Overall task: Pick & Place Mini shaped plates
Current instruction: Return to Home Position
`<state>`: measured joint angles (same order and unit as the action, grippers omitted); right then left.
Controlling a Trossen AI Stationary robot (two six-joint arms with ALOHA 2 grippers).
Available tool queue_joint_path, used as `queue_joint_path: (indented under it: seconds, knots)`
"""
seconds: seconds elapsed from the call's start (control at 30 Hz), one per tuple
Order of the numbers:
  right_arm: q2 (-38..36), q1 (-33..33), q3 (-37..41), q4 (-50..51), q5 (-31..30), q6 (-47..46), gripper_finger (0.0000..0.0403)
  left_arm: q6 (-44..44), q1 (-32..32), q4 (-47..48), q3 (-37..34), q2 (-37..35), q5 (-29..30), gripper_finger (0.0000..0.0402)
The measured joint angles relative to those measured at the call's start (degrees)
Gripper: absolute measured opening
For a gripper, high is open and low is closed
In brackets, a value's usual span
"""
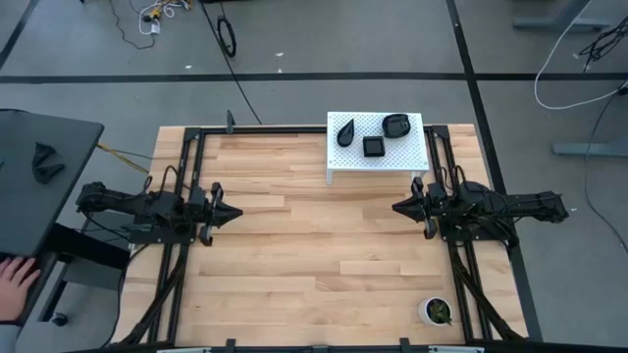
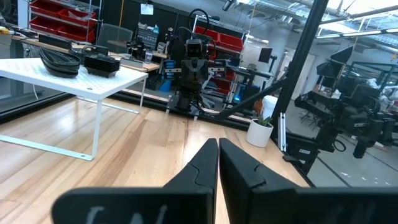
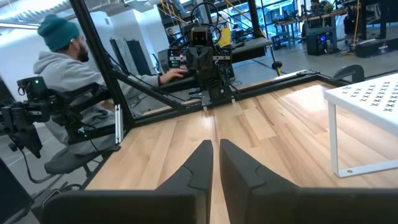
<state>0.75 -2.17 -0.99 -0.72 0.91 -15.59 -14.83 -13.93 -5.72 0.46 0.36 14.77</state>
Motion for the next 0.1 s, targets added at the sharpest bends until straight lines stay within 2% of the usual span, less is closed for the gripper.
queue_joint_path:
  seconds: [0.1]
  knots:
    - [0.02, -0.02, 0.0, -0.01, 0.0, 0.0, 0.0035, 0.0, 0.0, 0.0, -0.01, 0.0, 0.01, 0.0021]
